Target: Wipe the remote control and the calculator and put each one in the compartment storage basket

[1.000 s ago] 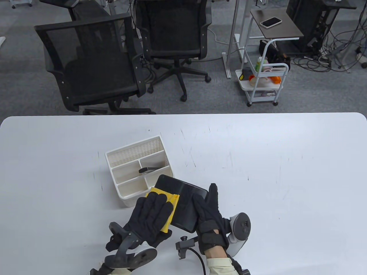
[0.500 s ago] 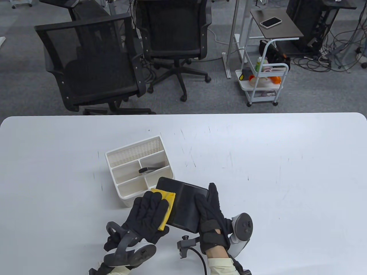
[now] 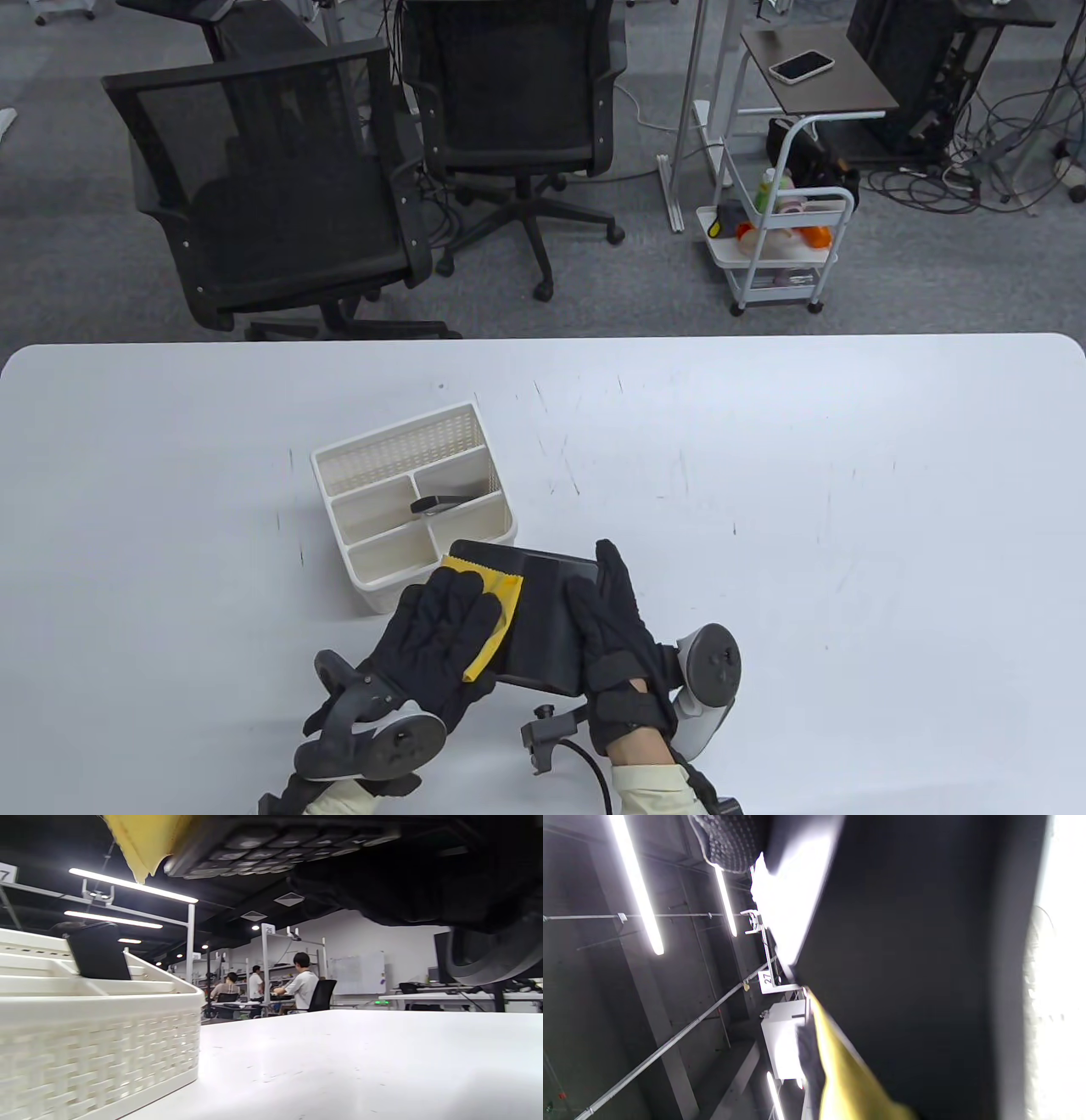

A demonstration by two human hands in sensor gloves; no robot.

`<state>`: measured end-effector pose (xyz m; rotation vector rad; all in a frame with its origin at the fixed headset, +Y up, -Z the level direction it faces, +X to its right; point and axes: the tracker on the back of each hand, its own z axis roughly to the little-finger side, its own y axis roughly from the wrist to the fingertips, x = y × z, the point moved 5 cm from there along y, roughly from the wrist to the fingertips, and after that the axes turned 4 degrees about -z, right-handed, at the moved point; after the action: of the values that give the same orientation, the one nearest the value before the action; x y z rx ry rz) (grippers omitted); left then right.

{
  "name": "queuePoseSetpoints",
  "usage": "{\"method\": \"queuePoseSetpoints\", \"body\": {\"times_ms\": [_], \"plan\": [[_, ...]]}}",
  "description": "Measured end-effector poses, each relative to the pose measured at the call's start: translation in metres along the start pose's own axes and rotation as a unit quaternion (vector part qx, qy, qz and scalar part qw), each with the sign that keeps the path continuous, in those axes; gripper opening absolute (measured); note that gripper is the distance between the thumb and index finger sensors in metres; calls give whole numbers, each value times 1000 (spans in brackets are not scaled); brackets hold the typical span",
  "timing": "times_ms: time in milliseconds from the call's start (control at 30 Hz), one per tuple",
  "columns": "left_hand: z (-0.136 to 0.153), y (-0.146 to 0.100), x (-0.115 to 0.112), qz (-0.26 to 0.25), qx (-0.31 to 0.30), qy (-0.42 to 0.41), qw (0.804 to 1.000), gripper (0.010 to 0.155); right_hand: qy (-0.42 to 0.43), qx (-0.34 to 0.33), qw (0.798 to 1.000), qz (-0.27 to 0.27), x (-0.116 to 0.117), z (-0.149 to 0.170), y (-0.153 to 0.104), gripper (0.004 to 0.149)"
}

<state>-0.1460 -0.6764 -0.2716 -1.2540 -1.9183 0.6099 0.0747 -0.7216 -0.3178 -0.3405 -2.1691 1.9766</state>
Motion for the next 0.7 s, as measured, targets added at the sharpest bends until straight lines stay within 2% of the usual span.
{"method": "queuePoseSetpoints", "body": {"times_ms": [133,267,467,700], "plan": [[2,1,0,4,15,-2,1000,65,8,-12,1000,21,-7,-3,-1,72],[-8,0,1,-4,-11,14,1000,65,-4,-16,1000,17,-6,-2,-1,72],[-22,2,-1,-4,-38,-10,999,66,-49,-10,998,-24,9,0,-1,70],[-1,2,0,8,19,-27,999,65,-95,-8,991,-93,26,-1,1,69]]}}
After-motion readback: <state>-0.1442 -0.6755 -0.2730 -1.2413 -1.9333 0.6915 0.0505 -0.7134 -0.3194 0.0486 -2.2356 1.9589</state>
